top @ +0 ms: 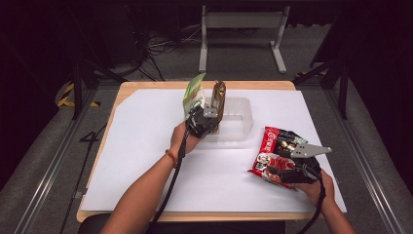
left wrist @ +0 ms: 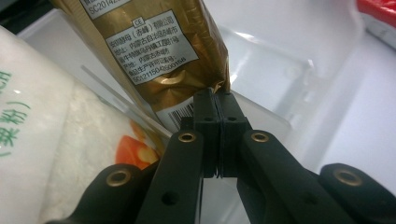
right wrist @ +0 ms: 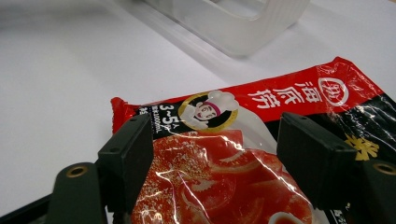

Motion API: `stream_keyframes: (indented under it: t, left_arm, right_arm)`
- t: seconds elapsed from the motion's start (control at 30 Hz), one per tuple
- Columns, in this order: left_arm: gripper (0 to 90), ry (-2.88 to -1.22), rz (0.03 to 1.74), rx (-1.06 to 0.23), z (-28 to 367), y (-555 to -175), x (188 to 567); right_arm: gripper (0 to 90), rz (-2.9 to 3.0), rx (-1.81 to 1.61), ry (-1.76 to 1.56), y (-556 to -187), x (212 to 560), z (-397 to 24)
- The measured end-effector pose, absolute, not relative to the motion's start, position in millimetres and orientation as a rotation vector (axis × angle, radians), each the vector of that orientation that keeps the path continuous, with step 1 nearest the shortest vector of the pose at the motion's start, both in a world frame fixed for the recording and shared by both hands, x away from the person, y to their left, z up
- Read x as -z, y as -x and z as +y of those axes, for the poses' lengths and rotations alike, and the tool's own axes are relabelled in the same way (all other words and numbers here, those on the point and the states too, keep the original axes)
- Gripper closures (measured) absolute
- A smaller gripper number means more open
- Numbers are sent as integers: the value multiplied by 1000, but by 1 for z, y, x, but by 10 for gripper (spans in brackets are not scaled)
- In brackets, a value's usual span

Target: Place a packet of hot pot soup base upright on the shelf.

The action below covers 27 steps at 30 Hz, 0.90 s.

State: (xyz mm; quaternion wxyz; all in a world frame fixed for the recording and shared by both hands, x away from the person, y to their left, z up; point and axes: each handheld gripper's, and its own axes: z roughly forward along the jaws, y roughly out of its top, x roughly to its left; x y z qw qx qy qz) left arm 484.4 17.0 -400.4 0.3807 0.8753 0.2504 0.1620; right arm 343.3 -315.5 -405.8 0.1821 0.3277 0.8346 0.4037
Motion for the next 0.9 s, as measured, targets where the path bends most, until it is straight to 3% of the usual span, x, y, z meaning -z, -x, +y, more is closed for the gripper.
stream_keyframes:
  t: [0.2, 0.53, 0.9]
  left_arm:
    - [889, -2218, 575, -400, 26, -468, 398]
    - [781, -2160, 508, -373, 63, -436, 392]
    - [469, -2159, 477, -410, 117, -401, 396]
  right_arm:
    - [275, 2349, -1143, -935, -344, 405, -317]
    - [274, 2323, -1150, -957, -344, 404, -322]
    - [272, 2291, -1158, -983, -344, 401, -329]
